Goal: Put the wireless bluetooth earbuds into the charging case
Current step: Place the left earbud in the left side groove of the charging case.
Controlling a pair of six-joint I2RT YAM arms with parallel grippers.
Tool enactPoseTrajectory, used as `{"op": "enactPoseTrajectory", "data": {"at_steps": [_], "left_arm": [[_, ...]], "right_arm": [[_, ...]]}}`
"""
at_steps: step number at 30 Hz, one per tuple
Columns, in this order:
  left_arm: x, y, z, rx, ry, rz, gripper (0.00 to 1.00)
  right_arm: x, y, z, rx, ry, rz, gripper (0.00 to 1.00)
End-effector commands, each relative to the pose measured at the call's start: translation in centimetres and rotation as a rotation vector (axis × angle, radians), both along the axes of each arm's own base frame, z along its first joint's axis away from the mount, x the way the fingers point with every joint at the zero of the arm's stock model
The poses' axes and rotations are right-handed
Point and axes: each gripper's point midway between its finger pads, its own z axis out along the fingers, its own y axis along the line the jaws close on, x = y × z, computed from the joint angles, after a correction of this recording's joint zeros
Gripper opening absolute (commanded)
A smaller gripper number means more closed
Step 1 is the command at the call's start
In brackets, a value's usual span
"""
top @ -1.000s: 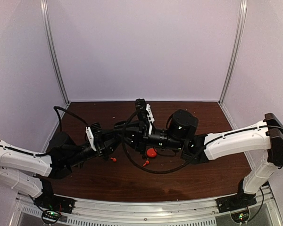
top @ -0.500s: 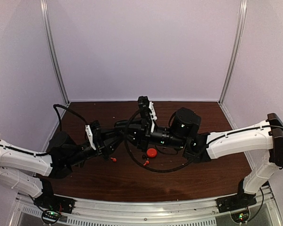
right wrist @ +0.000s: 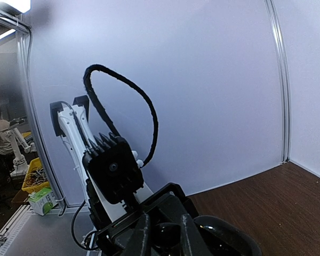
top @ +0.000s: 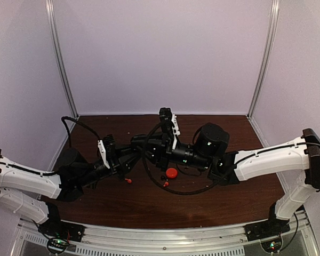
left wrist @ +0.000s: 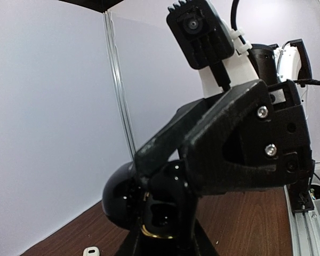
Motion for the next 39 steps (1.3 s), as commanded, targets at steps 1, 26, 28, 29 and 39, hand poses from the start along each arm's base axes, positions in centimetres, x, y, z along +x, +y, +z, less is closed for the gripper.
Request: {"op": "enactPoseTrajectory", "data": {"at_steps": [1, 26, 28, 29, 39], "left_arm": [[-1.8, 0.2, 3.9, -0.116, -0.085, -0.070, 0.00], [-1.3, -1.0, 2.9, -0.077, -0.052, -0.083, 0.00], [-1.4, -0.9, 3.0, -0.081, -0.052, -0.085, 0.00], [-1.4, -0.9, 3.1, -0.087, -0.052, -0.083, 0.00], [-0.6, -0.1, 3.3, -0.120, -0.015, -0.070, 0.00]], "right_arm": [[2.6, -1.9, 1.0, 0.034, 0.001, -0.128, 0.11], [1.9, -1.4, 3.0, 0.066, -0.034, -0.079, 0.10], [1.9, -1.4, 2.7, 0.060, -0.032, -0.084, 0.10], [1.9, -1.5, 2.5, 0.057, -0.030, -0.085, 0.10], [1.0, -2.0, 2.3, 0.058, -0.036, -0.050, 0.10]]}}
